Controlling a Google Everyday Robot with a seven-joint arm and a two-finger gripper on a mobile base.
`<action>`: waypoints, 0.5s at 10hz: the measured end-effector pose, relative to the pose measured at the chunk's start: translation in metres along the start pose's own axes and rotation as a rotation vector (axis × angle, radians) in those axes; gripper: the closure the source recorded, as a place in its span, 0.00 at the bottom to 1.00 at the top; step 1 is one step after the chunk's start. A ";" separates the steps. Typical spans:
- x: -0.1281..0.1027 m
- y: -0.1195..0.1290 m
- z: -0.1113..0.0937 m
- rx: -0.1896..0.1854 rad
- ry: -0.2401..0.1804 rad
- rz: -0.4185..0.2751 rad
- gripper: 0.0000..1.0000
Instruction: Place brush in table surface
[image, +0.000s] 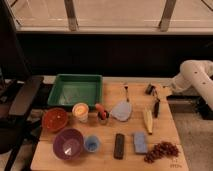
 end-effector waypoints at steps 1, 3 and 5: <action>-0.004 0.005 0.005 0.002 -0.012 -0.004 0.20; -0.001 0.013 0.024 0.023 -0.027 -0.021 0.20; -0.003 0.021 0.046 0.023 -0.015 -0.049 0.20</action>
